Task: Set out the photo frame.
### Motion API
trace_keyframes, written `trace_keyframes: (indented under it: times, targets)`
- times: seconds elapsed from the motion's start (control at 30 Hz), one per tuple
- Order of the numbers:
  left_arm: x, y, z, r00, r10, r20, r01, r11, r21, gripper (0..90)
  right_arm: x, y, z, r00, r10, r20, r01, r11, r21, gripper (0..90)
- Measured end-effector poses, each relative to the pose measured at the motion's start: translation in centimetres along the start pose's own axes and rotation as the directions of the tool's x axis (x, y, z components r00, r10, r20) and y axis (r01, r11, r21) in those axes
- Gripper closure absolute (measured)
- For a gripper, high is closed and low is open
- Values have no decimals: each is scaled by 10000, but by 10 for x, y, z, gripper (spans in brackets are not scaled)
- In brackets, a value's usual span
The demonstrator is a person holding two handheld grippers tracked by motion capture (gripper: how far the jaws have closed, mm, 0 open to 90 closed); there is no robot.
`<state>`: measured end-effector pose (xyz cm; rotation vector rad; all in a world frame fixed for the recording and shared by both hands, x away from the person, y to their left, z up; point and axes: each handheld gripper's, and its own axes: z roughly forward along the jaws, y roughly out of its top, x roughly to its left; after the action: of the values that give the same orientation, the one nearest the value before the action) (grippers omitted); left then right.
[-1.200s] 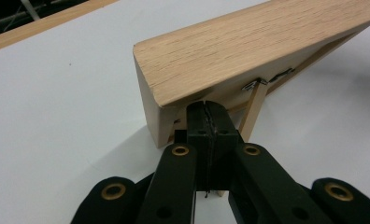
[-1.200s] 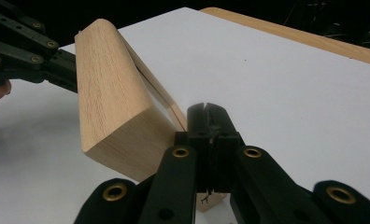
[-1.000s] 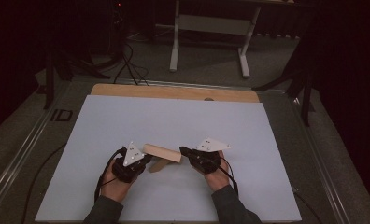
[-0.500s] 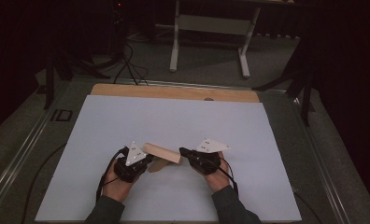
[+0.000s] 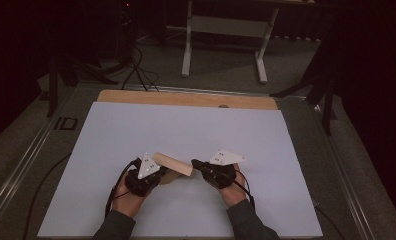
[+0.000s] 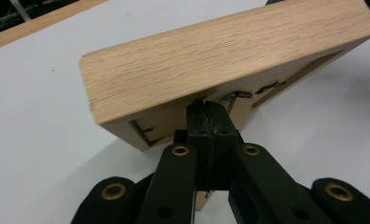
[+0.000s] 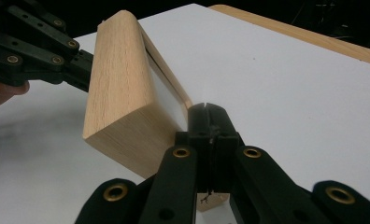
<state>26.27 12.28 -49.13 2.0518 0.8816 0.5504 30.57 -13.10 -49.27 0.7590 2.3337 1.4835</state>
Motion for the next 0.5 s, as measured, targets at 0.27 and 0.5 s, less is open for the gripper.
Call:
trace_keyframes:
  times: [0.27, 0.5]
  targets:
    - [-2, 1, 0, 10000, 93, 29, -93, 10000, -15, 897, 4, 0, 1, 9998, -191, -64, 192, 9998, 109, 895]
    - [-5, 3, 0, 9999, 119, 86, -119, 9999, -42, 896, 8, -1, 3, 9994, -330, -138, 333, 9992, 230, 895]
